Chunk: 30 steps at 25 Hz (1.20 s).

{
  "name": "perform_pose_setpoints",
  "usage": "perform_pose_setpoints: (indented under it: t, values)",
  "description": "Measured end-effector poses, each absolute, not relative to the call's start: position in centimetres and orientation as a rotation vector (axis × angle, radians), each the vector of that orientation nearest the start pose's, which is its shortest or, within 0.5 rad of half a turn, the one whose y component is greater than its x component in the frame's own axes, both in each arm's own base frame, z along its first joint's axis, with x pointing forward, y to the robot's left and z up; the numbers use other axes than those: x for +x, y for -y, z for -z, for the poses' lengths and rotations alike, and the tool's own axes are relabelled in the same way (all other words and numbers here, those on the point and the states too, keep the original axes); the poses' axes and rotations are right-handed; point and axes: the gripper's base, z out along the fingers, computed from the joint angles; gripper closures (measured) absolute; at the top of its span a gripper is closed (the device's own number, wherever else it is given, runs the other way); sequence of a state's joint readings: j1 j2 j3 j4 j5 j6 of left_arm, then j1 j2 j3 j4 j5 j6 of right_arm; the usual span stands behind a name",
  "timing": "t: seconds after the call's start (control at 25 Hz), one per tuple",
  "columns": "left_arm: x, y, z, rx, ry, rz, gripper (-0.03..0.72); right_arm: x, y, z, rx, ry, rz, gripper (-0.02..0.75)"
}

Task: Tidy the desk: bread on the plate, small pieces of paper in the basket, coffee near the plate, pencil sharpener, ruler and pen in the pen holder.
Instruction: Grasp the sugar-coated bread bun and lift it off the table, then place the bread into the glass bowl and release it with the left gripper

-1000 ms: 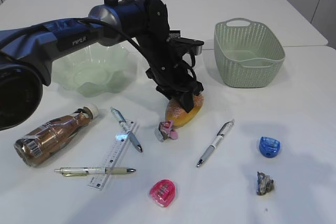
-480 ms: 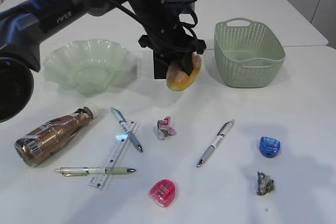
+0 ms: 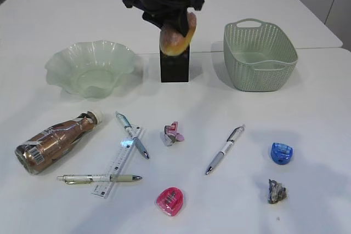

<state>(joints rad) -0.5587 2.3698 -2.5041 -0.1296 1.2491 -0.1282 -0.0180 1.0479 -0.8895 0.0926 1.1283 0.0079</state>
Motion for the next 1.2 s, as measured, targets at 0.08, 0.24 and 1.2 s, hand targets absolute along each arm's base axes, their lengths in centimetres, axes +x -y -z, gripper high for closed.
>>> perform_pose_setpoints:
  t: [0.08, 0.24, 1.2]
  values:
    - [43.3, 26.9, -30.9, 0.511, -2.557, 0.403, 0.483, 17.6, -0.4, -30.6, 0.069, -2.776, -0.124, 0.206]
    - [44.3, 23.2, -33.3, 0.408, -2.522, 0.370, 0.482, 17.6, -0.4, -30.6, 0.069, -2.778, -0.124, 0.206]
    - [50.1, 10.5, -29.8, 0.169, -2.600, 0.110, 0.461, 17.4, -0.5, -30.5, 0.067, -2.808, -0.126, 0.206]
